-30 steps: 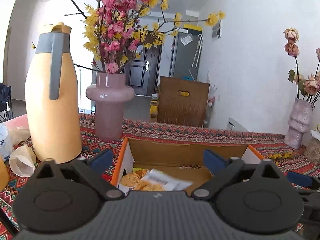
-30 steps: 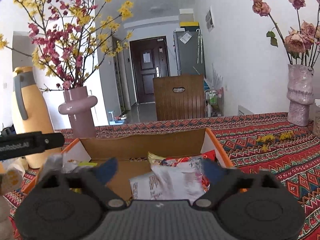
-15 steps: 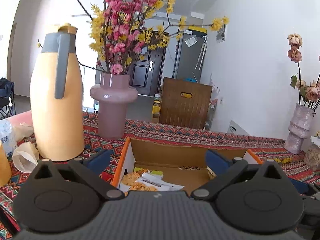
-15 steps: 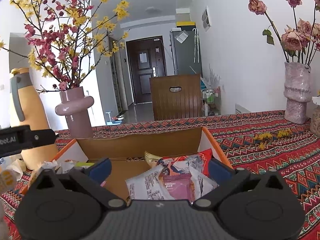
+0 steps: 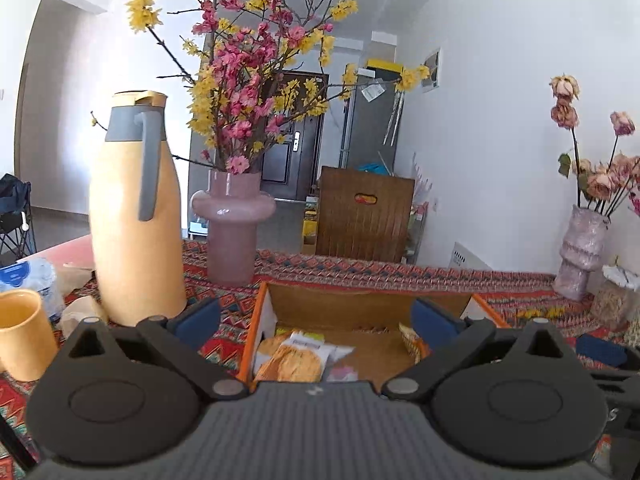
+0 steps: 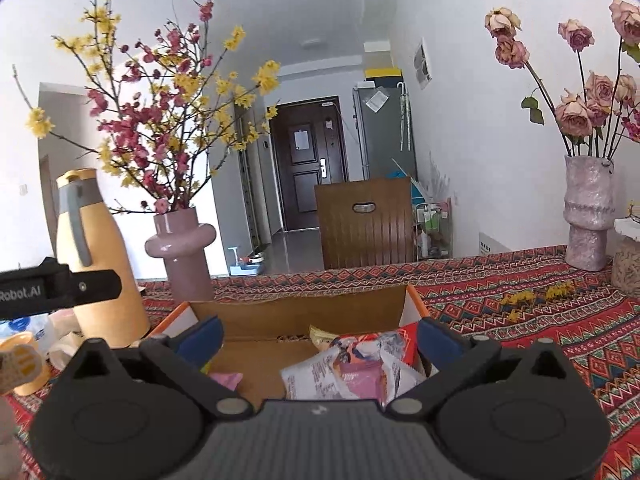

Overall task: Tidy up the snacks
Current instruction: 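Move both grippers back to the remaining packets on the cloth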

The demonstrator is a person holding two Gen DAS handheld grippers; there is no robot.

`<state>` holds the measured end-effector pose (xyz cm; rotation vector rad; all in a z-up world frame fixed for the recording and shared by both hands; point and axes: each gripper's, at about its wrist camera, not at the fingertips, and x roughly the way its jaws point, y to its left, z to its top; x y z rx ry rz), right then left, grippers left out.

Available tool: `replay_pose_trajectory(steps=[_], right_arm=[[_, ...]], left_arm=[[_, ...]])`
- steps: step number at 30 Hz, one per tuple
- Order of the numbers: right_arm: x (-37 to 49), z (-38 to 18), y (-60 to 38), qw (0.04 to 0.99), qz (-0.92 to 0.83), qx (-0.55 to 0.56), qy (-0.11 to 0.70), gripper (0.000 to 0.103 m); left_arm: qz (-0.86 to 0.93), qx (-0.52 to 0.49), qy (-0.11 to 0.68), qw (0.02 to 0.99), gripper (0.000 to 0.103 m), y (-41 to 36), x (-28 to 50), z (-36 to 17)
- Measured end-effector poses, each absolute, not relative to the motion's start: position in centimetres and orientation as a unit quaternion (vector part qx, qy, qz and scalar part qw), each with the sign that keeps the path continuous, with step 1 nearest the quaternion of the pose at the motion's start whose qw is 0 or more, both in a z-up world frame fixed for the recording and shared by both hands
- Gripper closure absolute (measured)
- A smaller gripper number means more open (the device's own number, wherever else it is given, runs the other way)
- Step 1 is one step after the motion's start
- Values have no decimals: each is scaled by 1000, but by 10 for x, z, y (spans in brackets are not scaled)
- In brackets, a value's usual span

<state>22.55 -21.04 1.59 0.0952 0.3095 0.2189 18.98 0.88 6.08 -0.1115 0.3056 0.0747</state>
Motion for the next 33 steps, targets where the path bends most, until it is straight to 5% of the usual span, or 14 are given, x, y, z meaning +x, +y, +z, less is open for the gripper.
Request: replay_pose_trajectory(steps=[33], right_arm=[[138,-63,-252,955,65,50,287,0]], left_arm=[[98,-17,250,963,0,67,99,-32]])
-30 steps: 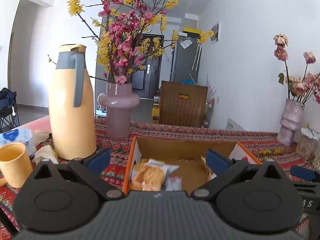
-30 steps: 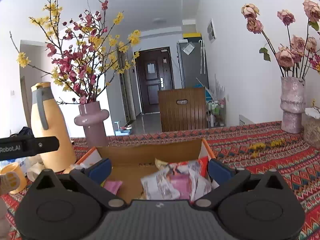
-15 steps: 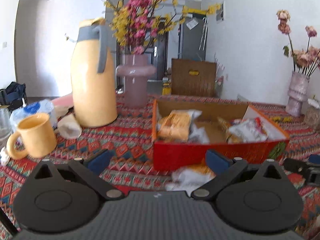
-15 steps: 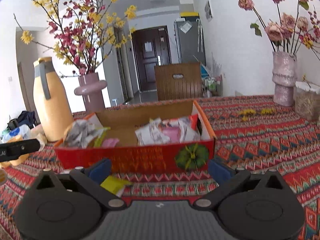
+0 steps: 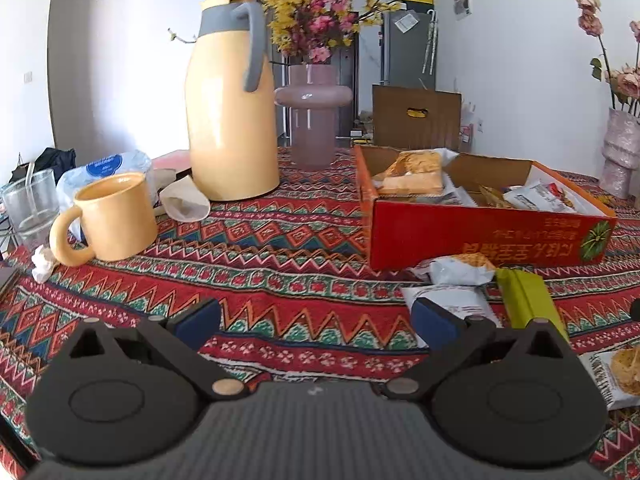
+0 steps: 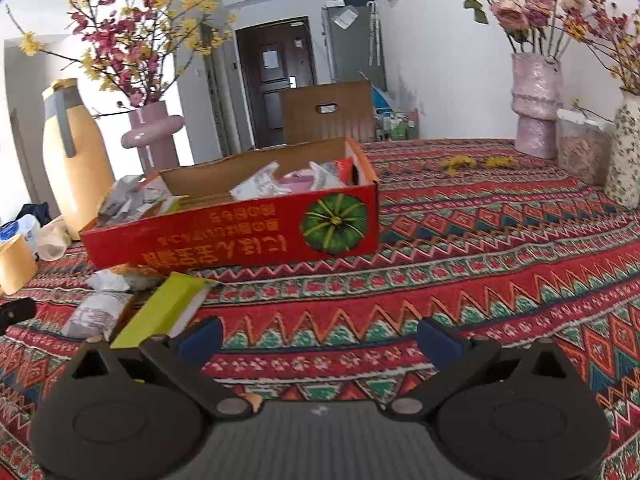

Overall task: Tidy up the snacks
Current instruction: 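Move both grippers back to the remaining packets on the cloth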

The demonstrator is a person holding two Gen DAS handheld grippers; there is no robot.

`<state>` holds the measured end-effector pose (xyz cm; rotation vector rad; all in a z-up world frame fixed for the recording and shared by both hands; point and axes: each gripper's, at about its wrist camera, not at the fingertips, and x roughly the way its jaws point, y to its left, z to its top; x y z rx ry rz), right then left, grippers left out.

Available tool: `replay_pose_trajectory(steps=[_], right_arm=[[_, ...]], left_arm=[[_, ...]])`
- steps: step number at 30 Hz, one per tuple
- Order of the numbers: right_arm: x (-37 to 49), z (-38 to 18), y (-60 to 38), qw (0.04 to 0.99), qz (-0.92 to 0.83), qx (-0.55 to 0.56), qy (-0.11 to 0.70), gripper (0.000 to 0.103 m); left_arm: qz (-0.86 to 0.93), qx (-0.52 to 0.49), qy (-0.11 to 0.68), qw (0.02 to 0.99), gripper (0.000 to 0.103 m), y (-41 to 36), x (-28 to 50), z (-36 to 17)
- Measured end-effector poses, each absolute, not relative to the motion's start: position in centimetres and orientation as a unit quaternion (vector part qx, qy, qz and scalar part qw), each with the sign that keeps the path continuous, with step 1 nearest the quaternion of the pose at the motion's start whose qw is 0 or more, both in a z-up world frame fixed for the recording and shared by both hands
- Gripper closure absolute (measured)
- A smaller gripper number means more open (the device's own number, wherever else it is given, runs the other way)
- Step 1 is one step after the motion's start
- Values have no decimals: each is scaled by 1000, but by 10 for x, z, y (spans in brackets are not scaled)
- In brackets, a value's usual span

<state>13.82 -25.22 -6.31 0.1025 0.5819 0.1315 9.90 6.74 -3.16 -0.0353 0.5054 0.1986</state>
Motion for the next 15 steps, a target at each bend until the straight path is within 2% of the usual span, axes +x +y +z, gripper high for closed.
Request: replay_pose_trajectory(steps=[15], right_arm=[[141,-70,-253,955,36,57,287,0]], left_arm=[[58,-33,263,963,0,69,101,-41]])
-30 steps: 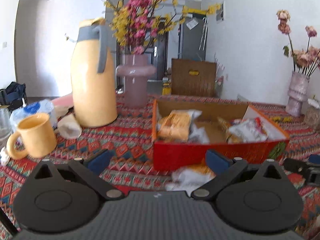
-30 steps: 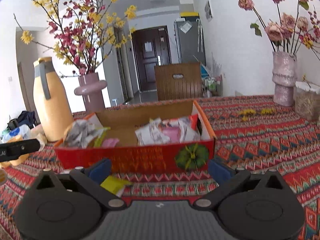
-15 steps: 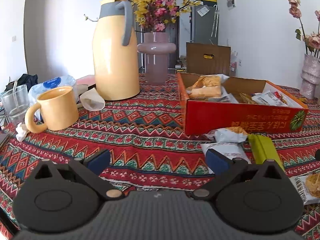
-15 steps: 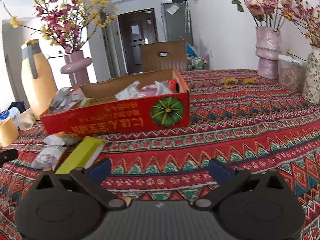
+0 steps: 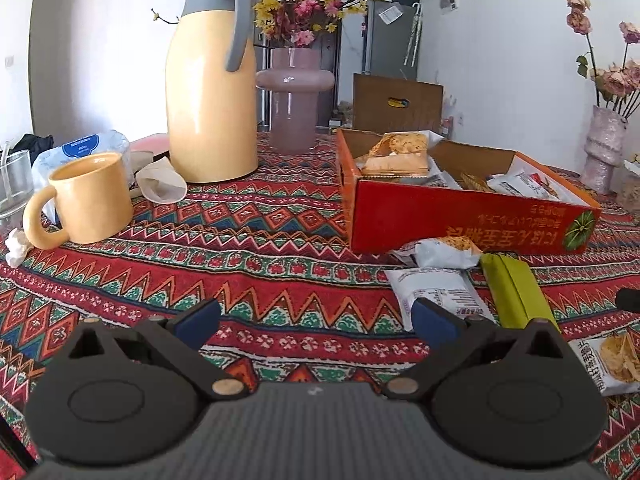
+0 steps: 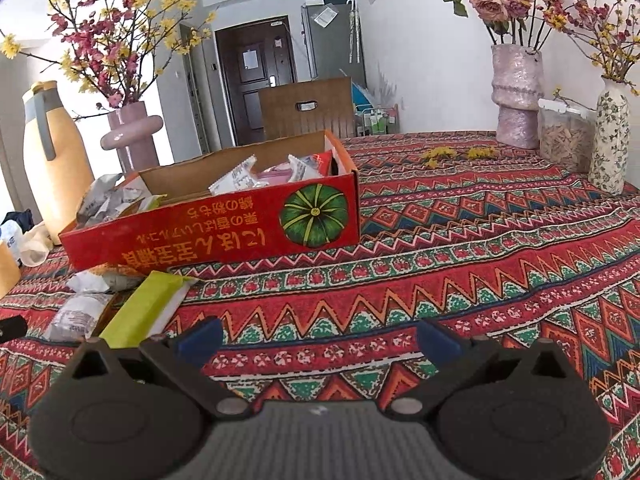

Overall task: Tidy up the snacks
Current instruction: 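Move both grippers back to the remaining packets on the cloth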

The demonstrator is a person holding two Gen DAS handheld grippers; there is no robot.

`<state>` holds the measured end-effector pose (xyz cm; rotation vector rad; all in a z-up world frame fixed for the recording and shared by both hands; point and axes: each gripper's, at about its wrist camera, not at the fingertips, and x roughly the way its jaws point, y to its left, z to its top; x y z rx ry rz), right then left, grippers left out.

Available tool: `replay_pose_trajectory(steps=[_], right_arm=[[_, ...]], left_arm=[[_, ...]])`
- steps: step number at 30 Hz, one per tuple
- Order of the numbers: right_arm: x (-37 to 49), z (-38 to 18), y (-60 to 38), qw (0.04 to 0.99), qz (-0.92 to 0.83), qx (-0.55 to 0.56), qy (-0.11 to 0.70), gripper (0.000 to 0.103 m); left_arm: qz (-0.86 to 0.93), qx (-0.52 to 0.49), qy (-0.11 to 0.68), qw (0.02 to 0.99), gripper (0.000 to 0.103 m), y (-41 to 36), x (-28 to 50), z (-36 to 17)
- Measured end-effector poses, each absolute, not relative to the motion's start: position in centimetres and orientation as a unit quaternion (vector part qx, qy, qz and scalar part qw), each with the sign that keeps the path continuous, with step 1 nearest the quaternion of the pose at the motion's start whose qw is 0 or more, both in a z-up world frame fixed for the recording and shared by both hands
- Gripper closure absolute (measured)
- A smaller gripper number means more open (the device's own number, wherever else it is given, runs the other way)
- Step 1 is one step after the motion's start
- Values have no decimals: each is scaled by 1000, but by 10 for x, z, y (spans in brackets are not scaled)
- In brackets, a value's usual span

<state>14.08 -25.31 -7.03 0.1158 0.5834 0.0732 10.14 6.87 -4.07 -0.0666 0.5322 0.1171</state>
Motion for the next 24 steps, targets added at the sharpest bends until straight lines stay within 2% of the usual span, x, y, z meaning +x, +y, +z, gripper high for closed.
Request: replay_pose_trajectory(steps=[24], right_arm=[[92,-59,-212,957,86,29,276,0]], left_arm=[[46,-44,251,966,0,71,95,-40]])
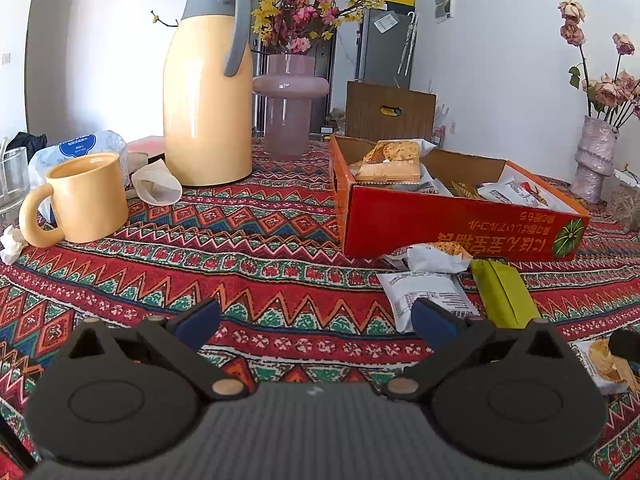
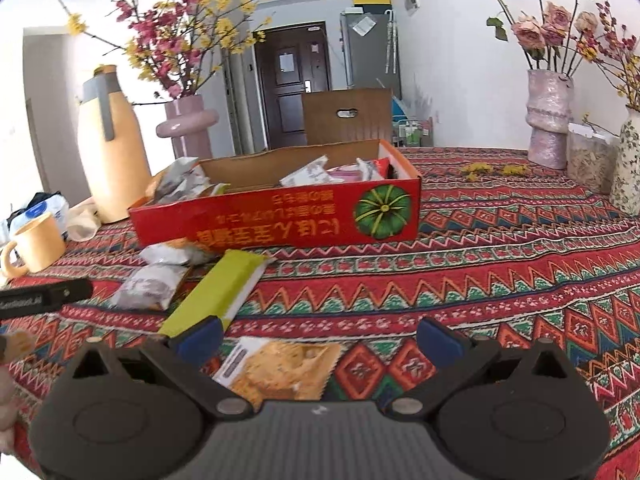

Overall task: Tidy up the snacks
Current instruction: 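Move both grippers back to the remaining packets on the cloth, then grasp a cookie packet with the right gripper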

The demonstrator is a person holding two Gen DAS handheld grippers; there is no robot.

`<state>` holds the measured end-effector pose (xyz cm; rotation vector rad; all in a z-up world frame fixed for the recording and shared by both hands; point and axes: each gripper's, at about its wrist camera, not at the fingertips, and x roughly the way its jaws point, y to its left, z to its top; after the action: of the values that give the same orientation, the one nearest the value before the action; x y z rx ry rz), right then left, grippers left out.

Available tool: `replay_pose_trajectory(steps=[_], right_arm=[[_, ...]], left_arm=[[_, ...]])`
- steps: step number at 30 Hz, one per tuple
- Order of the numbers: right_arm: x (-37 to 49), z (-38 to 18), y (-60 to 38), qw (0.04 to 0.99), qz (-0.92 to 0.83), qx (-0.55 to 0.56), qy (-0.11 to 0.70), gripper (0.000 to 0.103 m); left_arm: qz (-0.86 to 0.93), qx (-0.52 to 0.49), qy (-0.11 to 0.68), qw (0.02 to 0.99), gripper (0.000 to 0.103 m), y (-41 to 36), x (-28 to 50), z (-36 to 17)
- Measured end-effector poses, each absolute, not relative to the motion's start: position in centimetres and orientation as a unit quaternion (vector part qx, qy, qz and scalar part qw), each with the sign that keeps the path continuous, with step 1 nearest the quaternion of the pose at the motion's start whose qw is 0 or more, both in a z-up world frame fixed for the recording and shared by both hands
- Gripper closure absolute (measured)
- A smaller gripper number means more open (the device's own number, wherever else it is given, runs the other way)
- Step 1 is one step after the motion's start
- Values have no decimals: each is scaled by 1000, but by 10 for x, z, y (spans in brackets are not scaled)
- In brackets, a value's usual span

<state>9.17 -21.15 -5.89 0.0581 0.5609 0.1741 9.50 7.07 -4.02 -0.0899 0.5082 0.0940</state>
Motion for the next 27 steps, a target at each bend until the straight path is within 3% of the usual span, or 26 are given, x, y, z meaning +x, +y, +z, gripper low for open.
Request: replay_pose_trajectory(steps=[19,27], right_arm=[[109,-80,-180,936,66,-26,344,0],[108,-82,-180,940,67,-23,334,0]], left_arm=[[44,-51,252,965,0,72,95,-40],[42,-53,252,965,0,72,95,-40]])
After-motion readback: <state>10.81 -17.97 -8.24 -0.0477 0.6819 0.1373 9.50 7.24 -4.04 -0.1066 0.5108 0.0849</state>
